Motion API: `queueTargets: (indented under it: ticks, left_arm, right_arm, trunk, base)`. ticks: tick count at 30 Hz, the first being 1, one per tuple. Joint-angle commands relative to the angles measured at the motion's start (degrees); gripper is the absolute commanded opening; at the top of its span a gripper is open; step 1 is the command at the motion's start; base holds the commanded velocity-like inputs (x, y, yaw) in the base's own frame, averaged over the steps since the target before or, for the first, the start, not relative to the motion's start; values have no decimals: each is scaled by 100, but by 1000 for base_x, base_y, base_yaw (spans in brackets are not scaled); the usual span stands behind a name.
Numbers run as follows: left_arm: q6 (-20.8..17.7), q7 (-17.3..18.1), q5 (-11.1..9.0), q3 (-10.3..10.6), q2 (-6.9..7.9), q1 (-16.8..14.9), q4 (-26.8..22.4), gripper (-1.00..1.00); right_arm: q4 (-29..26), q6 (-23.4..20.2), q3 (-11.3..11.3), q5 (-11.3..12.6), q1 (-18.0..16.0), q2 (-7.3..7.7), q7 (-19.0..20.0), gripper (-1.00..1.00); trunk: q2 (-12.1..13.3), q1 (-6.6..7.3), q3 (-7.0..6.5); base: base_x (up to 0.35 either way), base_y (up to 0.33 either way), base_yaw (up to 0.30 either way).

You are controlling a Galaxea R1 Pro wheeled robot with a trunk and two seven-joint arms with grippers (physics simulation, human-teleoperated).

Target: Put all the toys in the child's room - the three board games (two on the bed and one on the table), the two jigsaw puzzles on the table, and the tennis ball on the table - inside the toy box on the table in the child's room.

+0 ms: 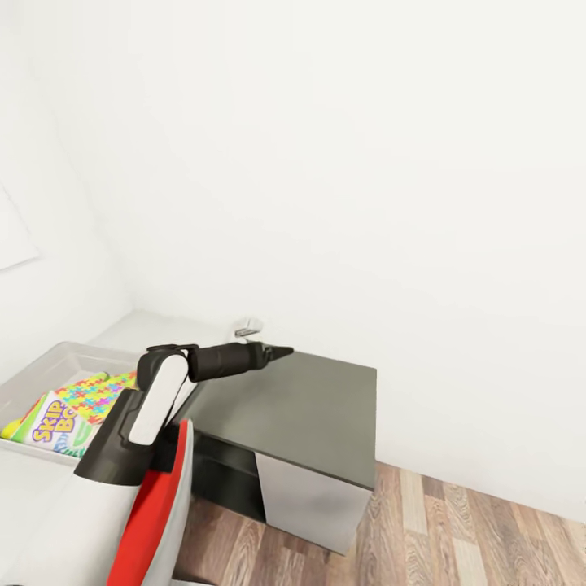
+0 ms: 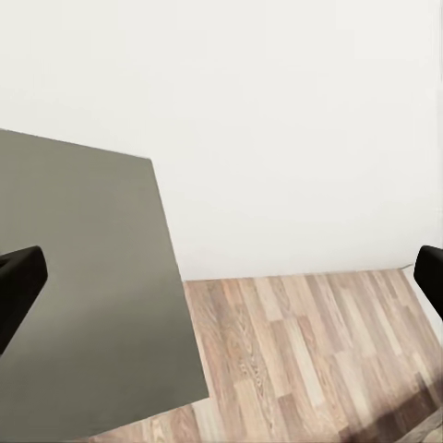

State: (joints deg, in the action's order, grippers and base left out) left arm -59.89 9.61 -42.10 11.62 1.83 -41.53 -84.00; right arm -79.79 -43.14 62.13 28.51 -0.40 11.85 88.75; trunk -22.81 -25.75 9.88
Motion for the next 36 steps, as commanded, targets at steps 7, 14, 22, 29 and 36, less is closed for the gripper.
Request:
queueTargets:
  ticks: [7,14,22,29,36]
  left_arm:
    - [-11,58,54,-92,9,1,-3,100]
    - [-11,58,54,-112,9,2,-3,100]
    - [-11,58,54,-115,3,4,-3,100]
    - [-11,58,53,-115,2,2,-3,100]
    - [-11,58,53,-105,2,3,-3,100]
  right_arm:
    - [-1,-61,-1,-12,-4,0,11,100]
    - [80,-59,4,-45,-4,1,8,100]
    - [239,-58,9,-74,-7,3,9,100]
    - [264,-62,10,-82,-12,21,4,100]
    - [285,-60,7,-77,-13,41,3,100]
  trunk:
    - [-11,-4,-52]
    - [-11,-4,-114]
    - [-11,-4,-186]
    - [-11,-4,-248]
    - [-11,-4,-311]
  base:
    - [0,-125,-145]
    - [0,-228,-161]
    - [0,-60,-170]
    - [0,-10,-173]
    - [0,-2,-175]
